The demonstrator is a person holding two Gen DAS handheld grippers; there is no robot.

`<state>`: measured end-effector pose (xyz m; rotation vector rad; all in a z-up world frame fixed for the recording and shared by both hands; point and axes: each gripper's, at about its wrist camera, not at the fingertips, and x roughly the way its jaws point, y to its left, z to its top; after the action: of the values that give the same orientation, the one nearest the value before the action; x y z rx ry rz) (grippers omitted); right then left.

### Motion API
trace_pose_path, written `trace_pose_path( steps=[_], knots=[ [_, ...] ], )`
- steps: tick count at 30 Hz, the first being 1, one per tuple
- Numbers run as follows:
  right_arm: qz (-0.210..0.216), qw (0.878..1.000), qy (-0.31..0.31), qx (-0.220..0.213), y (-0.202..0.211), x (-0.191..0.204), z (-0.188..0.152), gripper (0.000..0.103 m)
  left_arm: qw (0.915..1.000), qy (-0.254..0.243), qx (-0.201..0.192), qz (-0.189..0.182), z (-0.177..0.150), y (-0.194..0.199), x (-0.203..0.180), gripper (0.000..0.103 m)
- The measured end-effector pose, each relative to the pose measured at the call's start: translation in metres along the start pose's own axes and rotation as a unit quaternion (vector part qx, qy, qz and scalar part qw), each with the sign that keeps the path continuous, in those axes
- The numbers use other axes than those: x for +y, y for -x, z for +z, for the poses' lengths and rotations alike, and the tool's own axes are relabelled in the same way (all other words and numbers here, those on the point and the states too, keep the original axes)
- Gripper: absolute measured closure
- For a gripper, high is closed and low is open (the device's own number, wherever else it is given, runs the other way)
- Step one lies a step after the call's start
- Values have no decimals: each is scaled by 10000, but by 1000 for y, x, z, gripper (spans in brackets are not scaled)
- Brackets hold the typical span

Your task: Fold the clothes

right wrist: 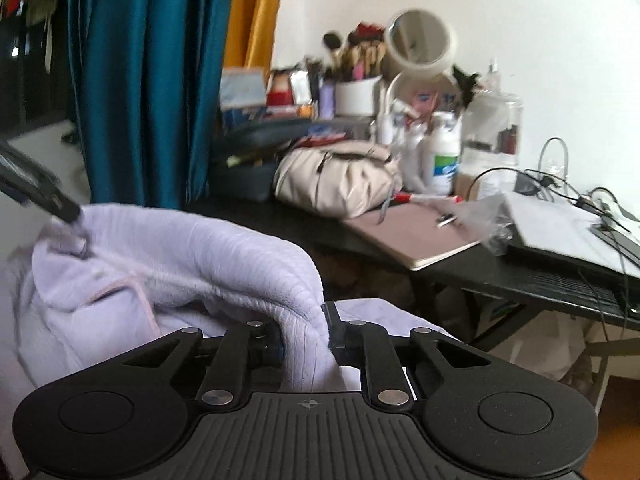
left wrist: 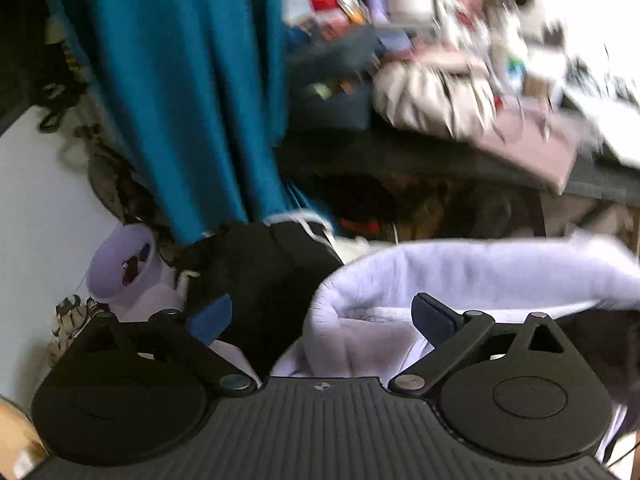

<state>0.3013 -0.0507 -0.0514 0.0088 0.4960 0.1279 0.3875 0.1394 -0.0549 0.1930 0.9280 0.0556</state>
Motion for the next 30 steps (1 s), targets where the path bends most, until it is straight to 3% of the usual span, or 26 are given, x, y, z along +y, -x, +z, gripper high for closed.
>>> trace_pose_path(
  steps=[2,4,6,7,9,12,14,16,17,18,20,26,30],
  knots=[
    [-117,9999,-54,-91,11,-7,-8,88,9991,-382,173,-37,-7,-12,-6,5],
    [-211,9997,-108,-66,19,-14,-19,88,9970,-690,319,-129,-15,-21,-9,16],
    [-280,9994,-183,59,21,-19,-28,88,9957,-727,415,-407,-25,-21,-9,44],
    [-290,9992,-239,168,20,-21,-32,88,9957,-670,414,-492,-29,-18,-9,48],
    [-325,9985,-312,322,17,-22,-40,88,9955,-813,323,-363,-39,-8,-16,60],
    [-375,9967,-431,574,7,-21,-48,85,9928,-1183,127,-96,-57,8,-32,65],
    [-399,9944,-548,811,-2,-21,-53,76,9901,-1399,88,-72,-71,18,-38,65],
    [-368,9930,-615,934,-9,-22,-56,74,9863,-1645,94,-17,-81,24,-42,61],
    [-353,9923,-649,994,-12,-23,-58,74,9841,-1771,71,73,-82,25,-43,51],
    [-337,9915,-683,1055,-16,-24,-60,74,9818,-1884,37,235,-81,26,-45,33],
    [-306,9898,-750,1176,-22,-25,-64,76,9775,-2035,-74,556,-74,24,-49,14],
    [-294,9869,-903,1308,-31,-25,-66,75,9633,-2621,-147,566,-53,2,-68,9],
    [-248,9858,-923,1382,-34,-26,-66,72,9676,-2498,87,350,-39,-15,-67,9]
  ],
)
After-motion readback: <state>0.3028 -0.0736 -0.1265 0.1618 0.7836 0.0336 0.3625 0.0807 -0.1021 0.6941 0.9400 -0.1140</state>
